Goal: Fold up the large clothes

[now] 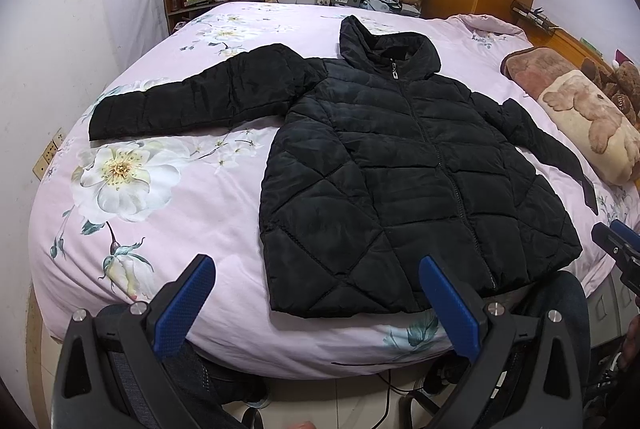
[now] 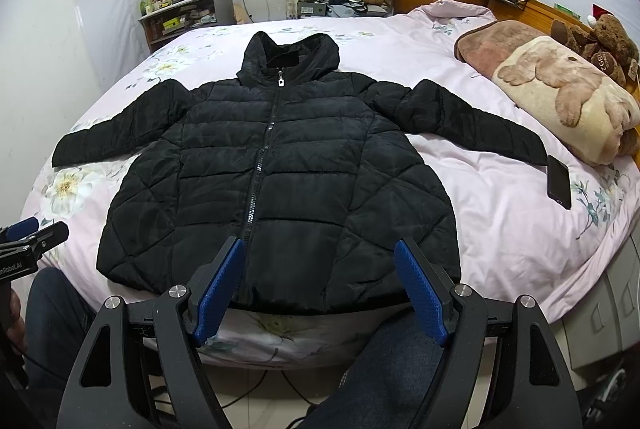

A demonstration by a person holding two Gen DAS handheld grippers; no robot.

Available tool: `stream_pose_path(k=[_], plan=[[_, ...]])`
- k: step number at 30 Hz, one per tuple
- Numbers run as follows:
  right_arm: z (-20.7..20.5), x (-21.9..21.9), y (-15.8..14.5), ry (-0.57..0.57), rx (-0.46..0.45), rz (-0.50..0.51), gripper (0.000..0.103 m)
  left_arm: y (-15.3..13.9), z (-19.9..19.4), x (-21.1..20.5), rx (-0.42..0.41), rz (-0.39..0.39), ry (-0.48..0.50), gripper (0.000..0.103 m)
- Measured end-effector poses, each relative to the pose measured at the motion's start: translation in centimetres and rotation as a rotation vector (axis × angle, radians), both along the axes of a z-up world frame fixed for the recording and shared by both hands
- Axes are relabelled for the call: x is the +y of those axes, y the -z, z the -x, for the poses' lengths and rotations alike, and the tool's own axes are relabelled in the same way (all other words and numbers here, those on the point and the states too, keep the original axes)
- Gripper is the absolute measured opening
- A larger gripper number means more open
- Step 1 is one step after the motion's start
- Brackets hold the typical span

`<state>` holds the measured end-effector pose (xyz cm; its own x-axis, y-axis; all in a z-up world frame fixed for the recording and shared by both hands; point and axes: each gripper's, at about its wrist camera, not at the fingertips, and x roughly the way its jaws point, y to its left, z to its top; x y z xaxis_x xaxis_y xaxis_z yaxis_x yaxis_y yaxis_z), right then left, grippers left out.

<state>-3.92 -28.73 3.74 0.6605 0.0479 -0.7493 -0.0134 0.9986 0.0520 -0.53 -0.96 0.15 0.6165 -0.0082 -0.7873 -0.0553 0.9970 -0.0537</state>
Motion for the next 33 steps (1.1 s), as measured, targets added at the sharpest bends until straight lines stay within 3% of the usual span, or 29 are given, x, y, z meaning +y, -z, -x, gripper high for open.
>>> stream_pose_path(k=[33], plan=[[-0.20, 0.22, 0.17, -0.002, 0.007, 0.005, 0.077, 0.07, -0.15, 0.23, 0.007, 0.004, 0.001, 0.103]])
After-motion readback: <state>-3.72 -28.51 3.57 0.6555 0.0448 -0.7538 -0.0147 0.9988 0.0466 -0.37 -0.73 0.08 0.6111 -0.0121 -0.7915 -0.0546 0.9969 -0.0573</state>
